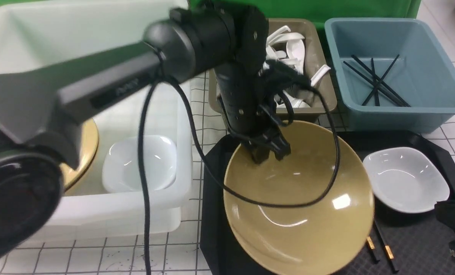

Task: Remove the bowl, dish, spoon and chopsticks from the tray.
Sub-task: Use the left arm to grab the yellow noodle bowl on the left, then use the left arm to put the noodle bowl into the large storage box on the left

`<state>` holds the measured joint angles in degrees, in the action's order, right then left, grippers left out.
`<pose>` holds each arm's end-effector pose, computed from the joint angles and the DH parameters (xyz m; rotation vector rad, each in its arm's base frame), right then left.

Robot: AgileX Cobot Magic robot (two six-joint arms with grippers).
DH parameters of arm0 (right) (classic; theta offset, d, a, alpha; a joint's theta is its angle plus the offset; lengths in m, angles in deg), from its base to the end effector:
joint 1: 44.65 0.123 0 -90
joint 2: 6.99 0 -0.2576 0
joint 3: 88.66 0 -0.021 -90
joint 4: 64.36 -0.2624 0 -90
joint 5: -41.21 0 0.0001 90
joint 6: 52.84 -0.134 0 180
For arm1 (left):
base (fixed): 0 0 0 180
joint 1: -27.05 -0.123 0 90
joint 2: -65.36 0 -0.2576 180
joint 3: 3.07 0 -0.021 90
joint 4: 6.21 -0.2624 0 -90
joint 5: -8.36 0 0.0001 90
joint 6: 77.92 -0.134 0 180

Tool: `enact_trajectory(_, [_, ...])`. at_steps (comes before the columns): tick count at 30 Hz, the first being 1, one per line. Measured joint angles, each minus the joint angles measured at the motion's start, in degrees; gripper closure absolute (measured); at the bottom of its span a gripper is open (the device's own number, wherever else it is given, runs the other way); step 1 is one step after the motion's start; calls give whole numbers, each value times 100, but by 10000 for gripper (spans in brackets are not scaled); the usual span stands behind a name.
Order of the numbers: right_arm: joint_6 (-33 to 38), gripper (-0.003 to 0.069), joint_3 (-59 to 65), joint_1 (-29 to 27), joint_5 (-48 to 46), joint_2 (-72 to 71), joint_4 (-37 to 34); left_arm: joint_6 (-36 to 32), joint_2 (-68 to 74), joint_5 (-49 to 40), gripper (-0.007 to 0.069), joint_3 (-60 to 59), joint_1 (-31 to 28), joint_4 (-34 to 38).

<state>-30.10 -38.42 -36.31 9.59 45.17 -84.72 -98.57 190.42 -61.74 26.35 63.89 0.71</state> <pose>0.1943 0.0532 0.2017 -0.3647 2.2783 0.2398 0.3464 -0.2785 0.2000 1.3621 2.5646 -0.2220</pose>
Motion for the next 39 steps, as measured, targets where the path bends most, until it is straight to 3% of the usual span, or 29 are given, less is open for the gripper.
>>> enact_trajectory(6, [0,622,0,0,0,0,0,-151,-1125,412,619,272,-70,205])
enact_trajectory(10, [0,622,0,6,0,0,0,-120,-1841,619,620,351,-433,413])
enact_trajectory(14, [0,622,0,6,0,0,0,294,-2659,108,622,167,-1905,515])
enact_trajectory(15, [0,622,0,6,0,0,0,308,-2689,84,622,91,-1992,522])
enact_trajectory(17, [0,622,0,6,0,0,0,401,-3018,20,622,-641,-3070,570])
enact_trajectory(19, [0,622,0,6,0,0,0,401,-3236,230,622,-1431,-4052,687])
enact_trajectory(21, [0,622,0,6,0,0,0,401,-3308,382,622,-1805,-4470,860])
enact_trajectory(22, [0,622,0,6,6,0,0,364,-3398,674,622,-2379,-5150,1138])
enact_trajectory(27, [0,622,0,6,25,0,0,214,-3500,1325,622,-3288,-6356,1750])
enact_trajectory(39, [0,616,0,6,113,0,-2,188,-3381,2134,621,-4104,-6605,1403])
